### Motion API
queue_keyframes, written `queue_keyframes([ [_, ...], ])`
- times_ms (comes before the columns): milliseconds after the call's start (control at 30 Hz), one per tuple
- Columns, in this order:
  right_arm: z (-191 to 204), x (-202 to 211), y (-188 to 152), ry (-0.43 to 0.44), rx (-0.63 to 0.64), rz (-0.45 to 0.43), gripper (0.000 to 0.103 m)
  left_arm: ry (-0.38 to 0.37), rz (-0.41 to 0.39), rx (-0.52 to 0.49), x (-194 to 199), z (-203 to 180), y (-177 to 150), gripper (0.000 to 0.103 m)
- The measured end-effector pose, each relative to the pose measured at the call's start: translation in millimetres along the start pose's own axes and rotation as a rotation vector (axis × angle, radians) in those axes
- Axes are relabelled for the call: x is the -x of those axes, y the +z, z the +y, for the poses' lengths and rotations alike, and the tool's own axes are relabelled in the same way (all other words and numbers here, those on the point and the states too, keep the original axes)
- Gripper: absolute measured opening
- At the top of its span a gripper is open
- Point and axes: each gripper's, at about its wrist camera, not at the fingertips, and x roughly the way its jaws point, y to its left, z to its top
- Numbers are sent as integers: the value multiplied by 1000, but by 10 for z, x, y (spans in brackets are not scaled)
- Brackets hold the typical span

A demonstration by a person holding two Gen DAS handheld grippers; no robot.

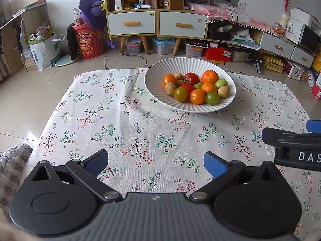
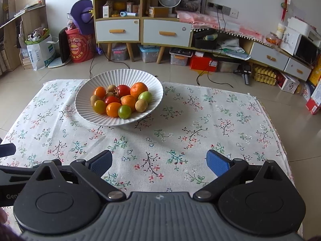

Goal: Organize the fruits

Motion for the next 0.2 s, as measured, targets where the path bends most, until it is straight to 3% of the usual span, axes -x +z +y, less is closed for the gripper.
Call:
queue_keyframes([
  [200,-3,-125,-57,-14,-1,-10,102,8,3,-17,-109,-36,-61,98],
])
